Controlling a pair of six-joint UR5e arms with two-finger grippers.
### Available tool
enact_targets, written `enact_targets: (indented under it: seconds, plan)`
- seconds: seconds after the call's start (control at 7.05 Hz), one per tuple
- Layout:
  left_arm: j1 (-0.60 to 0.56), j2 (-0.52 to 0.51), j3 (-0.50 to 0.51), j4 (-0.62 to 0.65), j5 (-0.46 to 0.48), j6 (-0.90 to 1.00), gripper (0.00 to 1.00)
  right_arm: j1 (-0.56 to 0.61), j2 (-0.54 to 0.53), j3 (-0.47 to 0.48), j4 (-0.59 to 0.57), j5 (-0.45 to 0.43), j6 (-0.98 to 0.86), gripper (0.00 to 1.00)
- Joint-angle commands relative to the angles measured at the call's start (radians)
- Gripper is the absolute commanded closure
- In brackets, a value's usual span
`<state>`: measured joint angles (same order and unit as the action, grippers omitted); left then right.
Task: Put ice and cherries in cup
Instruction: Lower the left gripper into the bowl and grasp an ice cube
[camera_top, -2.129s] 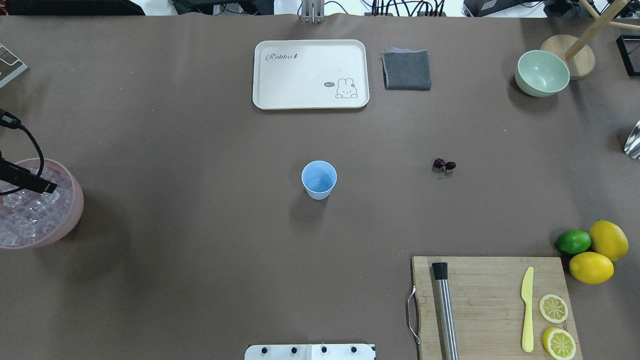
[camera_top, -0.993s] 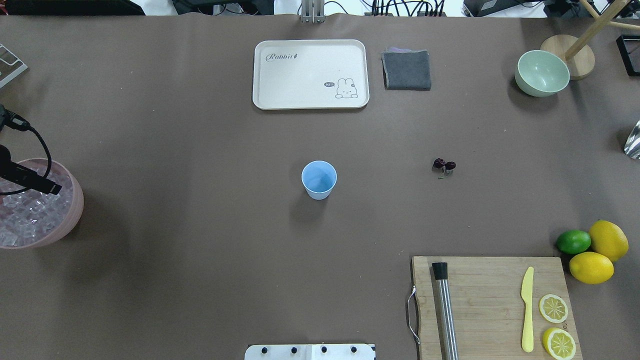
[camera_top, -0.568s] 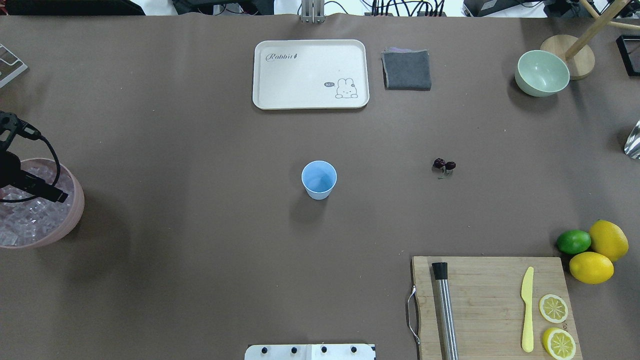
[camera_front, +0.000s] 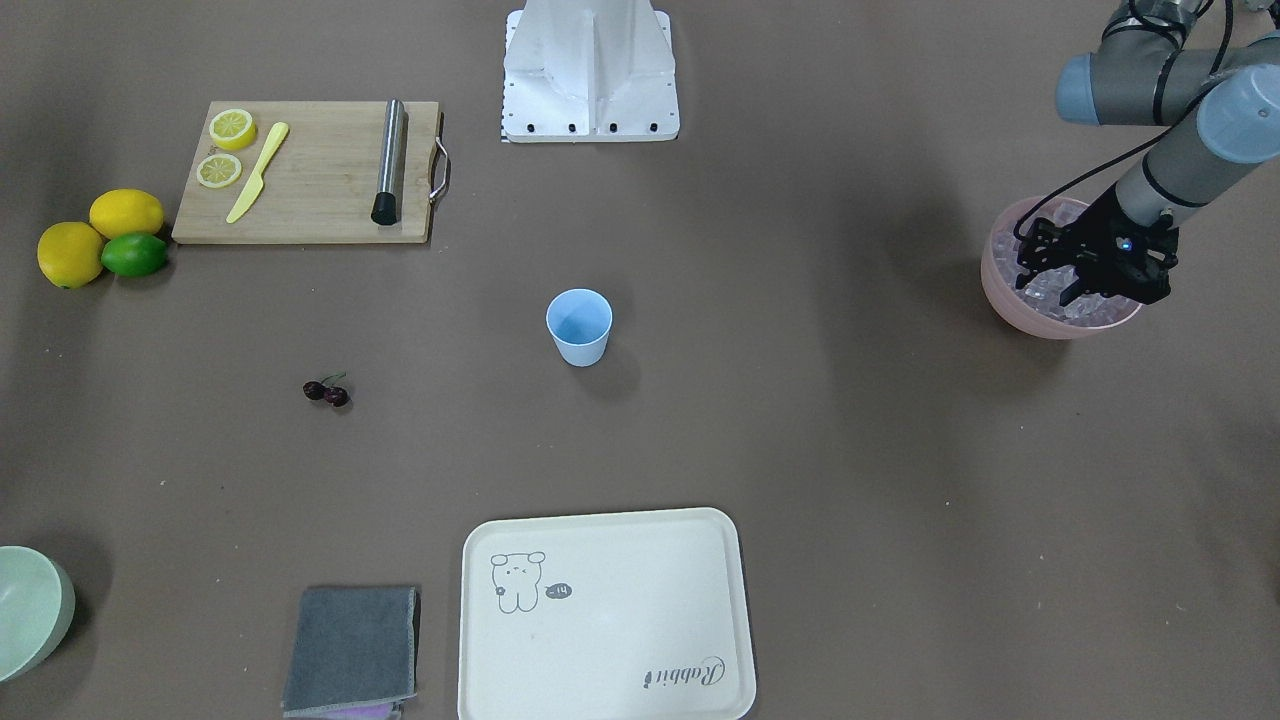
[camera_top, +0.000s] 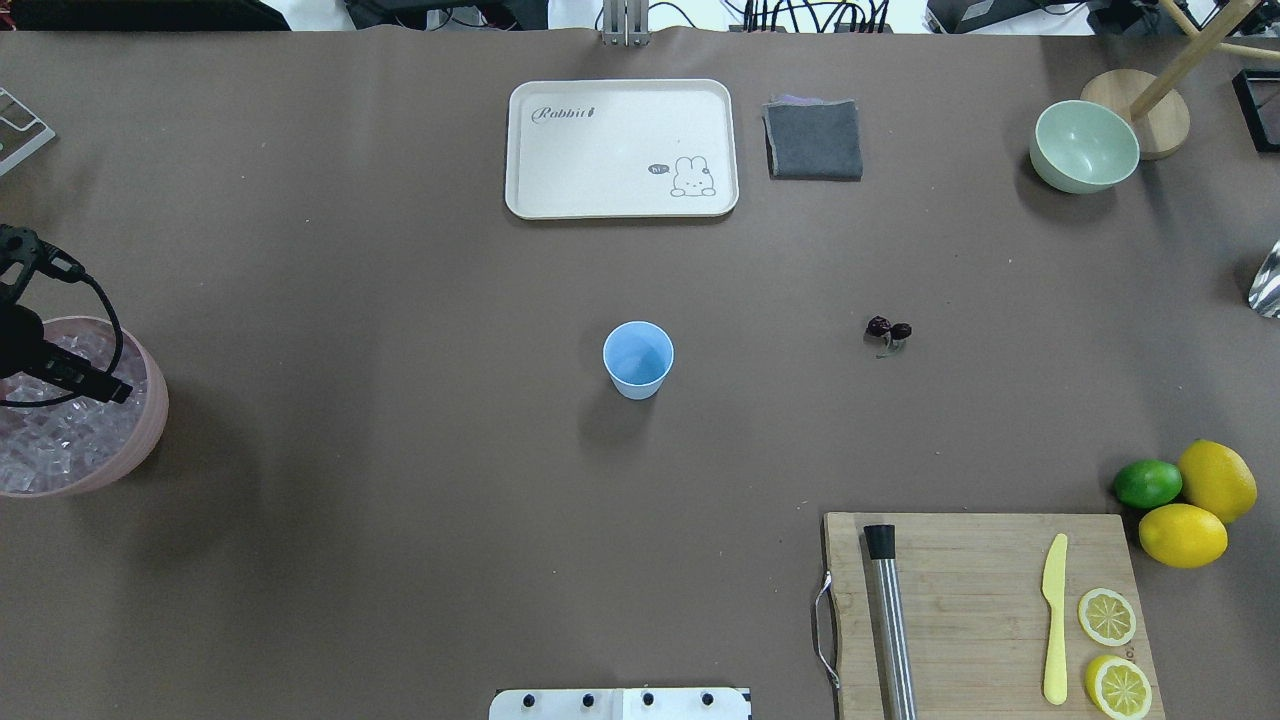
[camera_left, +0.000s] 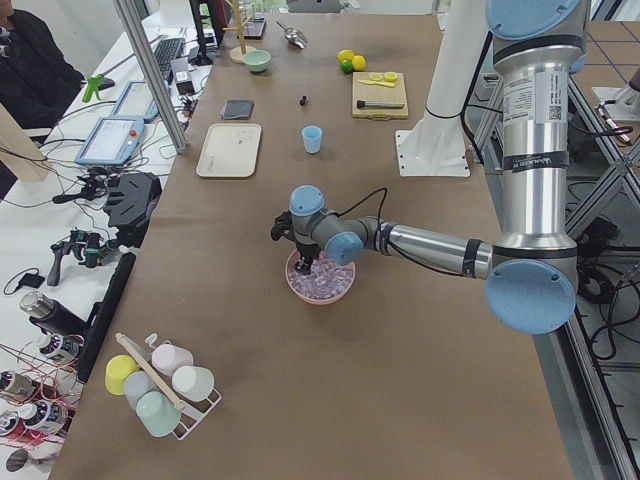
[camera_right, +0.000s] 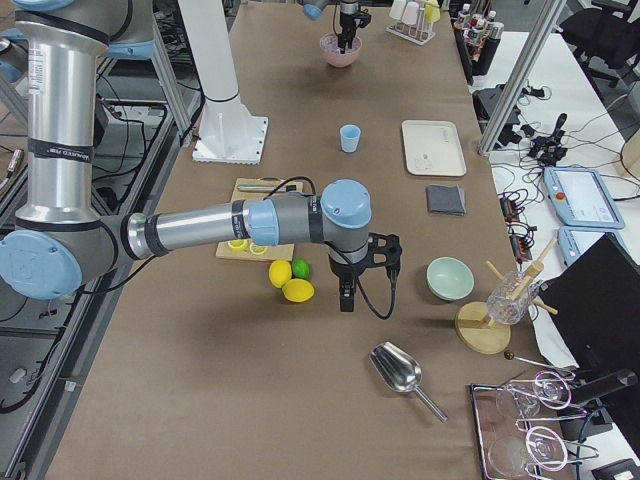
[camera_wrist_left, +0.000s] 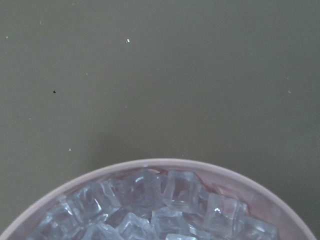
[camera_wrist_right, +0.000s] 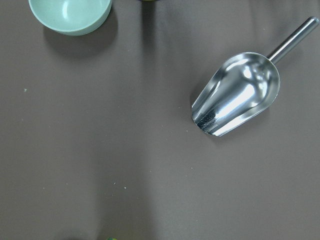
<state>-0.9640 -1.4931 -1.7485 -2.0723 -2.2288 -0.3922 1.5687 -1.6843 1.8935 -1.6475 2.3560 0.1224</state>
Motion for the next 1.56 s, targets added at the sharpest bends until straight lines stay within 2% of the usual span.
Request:
enact_targets:
  seconds: [0.0, 0.14, 0.43, 0.57, 0.85, 1.42]
  plan:
    - [-0.001, 0.001, 0.001, 0.000, 0.000, 0.001, 0.50, 0.001, 0.000, 0.006, 0.000, 0.000, 0.006, 0.00]
    - [0.001, 0.002, 0.001, 0.000, 0.000, 0.001, 0.56, 0.001, 0.000, 0.006, 0.000, 0.000, 0.006, 0.00]
    - [-0.001, 0.005, -0.003, -0.002, -0.002, 0.001, 0.86, 0.001, 0.000, 0.012, 0.000, 0.000, 0.006, 0.00]
    - [-0.001, 0.013, -0.012, -0.002, -0.002, 0.001, 0.97, 0.001, 0.000, 0.013, 0.000, 0.000, 0.006, 0.00]
    - [-0.018, 0.024, -0.012, -0.034, -0.081, 0.001, 1.00, 0.001, 0.000, 0.018, 0.000, 0.002, 0.008, 0.00]
    - [-0.198, 0.024, -0.096, -0.034, -0.077, 0.010, 1.00, 0.001, 0.009, 0.024, 0.000, -0.008, 0.019, 0.00]
